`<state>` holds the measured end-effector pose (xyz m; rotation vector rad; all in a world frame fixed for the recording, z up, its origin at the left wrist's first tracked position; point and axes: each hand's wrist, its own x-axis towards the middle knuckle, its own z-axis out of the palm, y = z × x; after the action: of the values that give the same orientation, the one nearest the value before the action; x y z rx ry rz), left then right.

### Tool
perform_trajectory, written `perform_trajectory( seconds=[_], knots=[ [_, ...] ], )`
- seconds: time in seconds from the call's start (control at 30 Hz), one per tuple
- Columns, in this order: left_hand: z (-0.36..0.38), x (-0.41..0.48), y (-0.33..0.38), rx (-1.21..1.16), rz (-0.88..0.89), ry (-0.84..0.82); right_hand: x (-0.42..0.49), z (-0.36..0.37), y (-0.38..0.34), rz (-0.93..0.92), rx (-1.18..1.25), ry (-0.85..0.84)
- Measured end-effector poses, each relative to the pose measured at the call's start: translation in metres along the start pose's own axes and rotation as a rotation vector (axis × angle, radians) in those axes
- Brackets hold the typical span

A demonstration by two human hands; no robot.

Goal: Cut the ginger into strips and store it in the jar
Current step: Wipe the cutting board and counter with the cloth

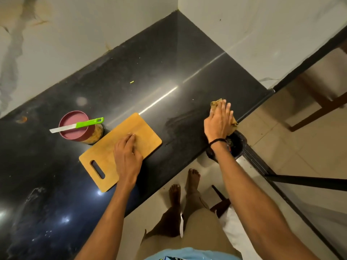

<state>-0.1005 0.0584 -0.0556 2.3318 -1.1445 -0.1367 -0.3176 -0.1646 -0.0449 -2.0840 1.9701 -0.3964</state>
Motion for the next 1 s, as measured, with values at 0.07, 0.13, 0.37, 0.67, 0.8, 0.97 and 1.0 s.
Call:
perform_trajectory(
  seconds=[0.07,0.13,0.37,0.67,0.8,0.97,1.0],
  knots=[
    [0.004,0.003,0.008,-0.019,-0.008,0.027,-0.017,0.006,-0.032,-0.092,0.039,0.038],
    [0.011,0.011,0.021,-0.038,-0.017,0.043,-0.057,0.024,-0.068,-0.358,0.024,-0.084],
    [0.023,0.062,0.046,-0.142,-0.079,0.089,0.019,0.025,-0.013,-0.173,-0.036,-0.027],
    [0.029,0.113,0.036,-0.340,-0.380,0.148,0.039,0.077,-0.128,-1.019,-0.133,-0.175],
    [0.031,0.108,0.027,-0.411,-0.436,0.240,0.087,0.082,-0.158,-0.512,0.113,-0.151],
    [0.029,0.095,0.027,-0.462,-0.520,0.459,0.026,0.092,-0.256,-0.897,0.337,-0.203],
    [0.029,0.094,0.027,-0.461,-0.553,0.484,0.018,0.101,-0.275,-0.994,0.287,-0.264]
  ],
)
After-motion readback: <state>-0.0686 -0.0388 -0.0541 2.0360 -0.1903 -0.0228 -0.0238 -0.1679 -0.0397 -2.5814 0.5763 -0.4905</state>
